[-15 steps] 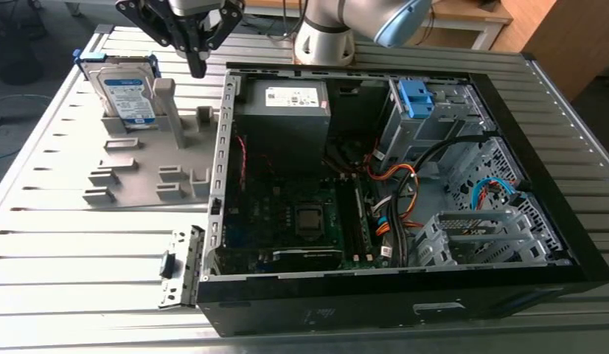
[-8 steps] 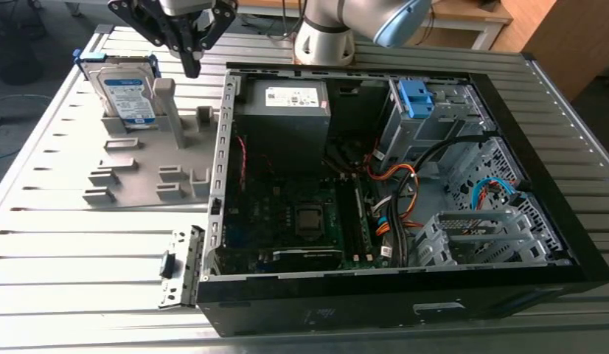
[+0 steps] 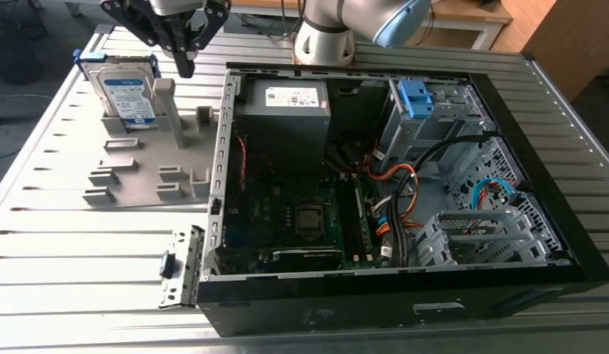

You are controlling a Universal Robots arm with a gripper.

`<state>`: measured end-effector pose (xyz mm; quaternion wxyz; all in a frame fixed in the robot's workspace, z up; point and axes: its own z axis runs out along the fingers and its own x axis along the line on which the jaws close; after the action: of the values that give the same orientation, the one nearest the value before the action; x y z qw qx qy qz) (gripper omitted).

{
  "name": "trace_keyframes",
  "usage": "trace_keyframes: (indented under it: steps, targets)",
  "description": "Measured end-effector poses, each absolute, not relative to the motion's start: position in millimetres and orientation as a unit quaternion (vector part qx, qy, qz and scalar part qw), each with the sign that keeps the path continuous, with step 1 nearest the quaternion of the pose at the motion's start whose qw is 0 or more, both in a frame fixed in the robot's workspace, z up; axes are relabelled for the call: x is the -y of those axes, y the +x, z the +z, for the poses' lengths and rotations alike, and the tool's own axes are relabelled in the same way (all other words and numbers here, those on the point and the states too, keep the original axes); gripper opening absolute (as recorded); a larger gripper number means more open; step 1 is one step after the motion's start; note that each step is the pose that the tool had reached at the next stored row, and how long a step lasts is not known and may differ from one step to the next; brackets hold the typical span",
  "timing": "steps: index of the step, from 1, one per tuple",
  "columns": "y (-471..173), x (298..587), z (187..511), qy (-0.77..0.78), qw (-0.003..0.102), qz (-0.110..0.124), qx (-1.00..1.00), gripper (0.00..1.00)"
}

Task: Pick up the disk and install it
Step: 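Reach for the disk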

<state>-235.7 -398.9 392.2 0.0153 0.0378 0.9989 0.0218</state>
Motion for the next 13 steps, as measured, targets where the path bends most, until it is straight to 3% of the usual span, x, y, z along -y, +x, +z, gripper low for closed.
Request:
trace_keyframes:
  steps: [13]
  targets:
    - [-245.8,398.9,391.5,0.038,0.015,0.022,-0.999,0.11]
